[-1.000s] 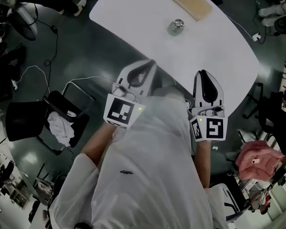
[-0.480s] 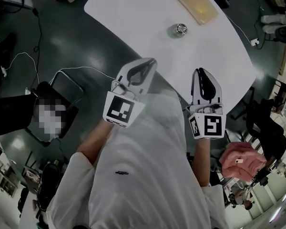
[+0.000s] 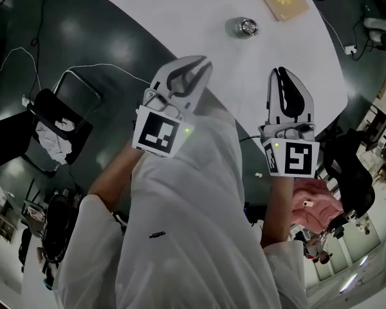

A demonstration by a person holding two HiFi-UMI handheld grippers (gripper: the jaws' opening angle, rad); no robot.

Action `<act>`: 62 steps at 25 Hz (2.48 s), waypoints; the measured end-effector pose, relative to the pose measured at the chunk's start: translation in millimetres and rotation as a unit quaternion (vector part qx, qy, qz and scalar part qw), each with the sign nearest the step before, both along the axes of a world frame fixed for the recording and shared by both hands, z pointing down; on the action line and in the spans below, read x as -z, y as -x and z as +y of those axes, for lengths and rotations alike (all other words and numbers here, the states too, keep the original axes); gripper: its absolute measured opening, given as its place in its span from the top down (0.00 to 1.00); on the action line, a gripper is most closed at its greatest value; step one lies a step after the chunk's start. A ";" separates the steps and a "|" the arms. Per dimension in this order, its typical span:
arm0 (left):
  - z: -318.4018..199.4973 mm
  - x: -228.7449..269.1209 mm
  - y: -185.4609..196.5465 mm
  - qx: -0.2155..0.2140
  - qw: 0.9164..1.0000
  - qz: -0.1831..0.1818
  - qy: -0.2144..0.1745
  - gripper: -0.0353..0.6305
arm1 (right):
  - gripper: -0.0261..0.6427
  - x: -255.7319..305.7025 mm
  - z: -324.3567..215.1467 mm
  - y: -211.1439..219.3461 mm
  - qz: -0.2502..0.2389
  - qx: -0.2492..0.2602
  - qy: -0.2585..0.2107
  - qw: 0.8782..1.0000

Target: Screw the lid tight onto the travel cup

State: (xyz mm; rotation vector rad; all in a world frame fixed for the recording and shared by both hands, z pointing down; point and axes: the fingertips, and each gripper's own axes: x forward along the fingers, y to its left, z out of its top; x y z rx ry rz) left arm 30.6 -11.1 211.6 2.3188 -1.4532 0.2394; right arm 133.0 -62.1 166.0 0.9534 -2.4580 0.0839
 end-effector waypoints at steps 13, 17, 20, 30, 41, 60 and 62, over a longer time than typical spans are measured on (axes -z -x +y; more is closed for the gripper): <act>-50.0 -89.3 -30.6 -0.121 0.988 -0.095 -0.008 0.57 | 0.95 -54.9 -47.0 32.9 0.042 0.088 0.017 0.995; -64.1 -113.4 -49.2 -0.162 0.981 -0.099 -0.028 0.46 | 0.88 -73.9 -57.3 40.8 0.065 0.132 0.023 0.989; -77.3 -130.7 -60.3 -0.172 0.980 -0.091 -0.035 0.44 | 0.82 -86.8 -63.1 44.5 0.091 0.163 0.031 0.982; -114.2 -184.7 -91.7 -0.197 0.972 -0.120 -0.047 0.39 | 0.79 -118.0 -74.5 45.7 0.127 0.209 0.040 0.969; -137.0 -202.5 -107.3 -0.211 0.962 -0.155 -0.076 0.39 | 0.72 -138.1 -79.6 37.3 0.194 0.252 0.085 0.944; -133.7 -205.3 -103.9 -0.239 0.958 -0.138 -0.082 0.40 | 0.61 -190.6 -60.9 44.0 0.386 0.400 0.119 0.823; -134.0 -204.4 -104.5 -0.241 0.957 -0.136 -0.083 0.40 | 0.61 -194.0 -60.5 44.4 0.406 0.418 0.115 0.804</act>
